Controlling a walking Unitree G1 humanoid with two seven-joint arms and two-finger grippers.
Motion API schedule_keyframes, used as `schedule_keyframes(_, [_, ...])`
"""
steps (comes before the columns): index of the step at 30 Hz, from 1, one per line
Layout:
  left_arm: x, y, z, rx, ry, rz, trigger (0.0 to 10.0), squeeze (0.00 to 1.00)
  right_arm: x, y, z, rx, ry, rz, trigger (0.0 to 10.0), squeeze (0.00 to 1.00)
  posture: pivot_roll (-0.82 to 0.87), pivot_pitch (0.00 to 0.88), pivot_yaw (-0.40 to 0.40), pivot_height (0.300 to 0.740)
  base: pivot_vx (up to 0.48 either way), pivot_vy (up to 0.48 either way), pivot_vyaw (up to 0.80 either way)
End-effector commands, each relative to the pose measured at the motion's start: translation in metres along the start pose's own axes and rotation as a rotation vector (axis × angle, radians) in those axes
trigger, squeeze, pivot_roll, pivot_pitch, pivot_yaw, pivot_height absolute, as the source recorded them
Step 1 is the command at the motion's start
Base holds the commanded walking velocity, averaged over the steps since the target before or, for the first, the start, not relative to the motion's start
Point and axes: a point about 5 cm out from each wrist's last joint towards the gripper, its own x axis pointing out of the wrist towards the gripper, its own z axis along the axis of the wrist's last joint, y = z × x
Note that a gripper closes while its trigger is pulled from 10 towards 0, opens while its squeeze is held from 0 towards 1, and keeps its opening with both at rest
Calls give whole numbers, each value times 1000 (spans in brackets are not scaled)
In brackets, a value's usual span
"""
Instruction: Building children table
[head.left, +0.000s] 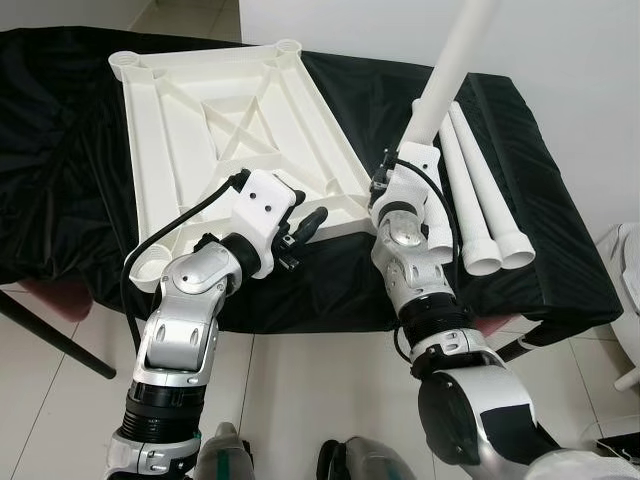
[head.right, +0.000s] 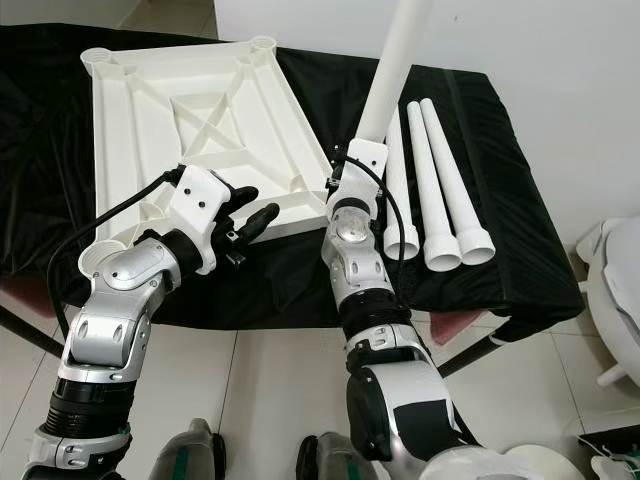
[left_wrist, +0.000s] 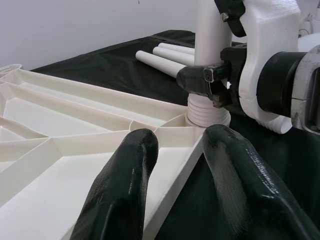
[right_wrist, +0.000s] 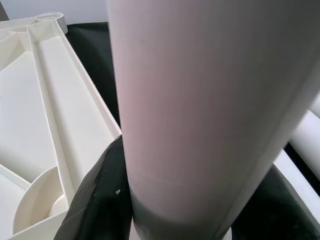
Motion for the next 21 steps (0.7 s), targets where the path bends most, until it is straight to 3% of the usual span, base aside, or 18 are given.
schedule_keyframes(1, [-2, 6, 2, 18, -4, 149, 10000, 0, 0, -9, -19, 2, 105, -39, 10000, 0, 76, 40, -74, 740, 0, 0, 0])
schedule_keyframes(14, [-3, 6, 1, 20, -4, 157, 10000, 0, -2, -7, -23, -5, 121, -43, 10000, 0, 83, 32, -81, 740, 0, 0, 0])
schedule_keyframes(21, [-3, 7, 2, 23, -4, 159, 10000, 0, -1, -17, -21, 26, 110, -157, 10000, 0, 83, 34, -76, 740, 0, 0, 0])
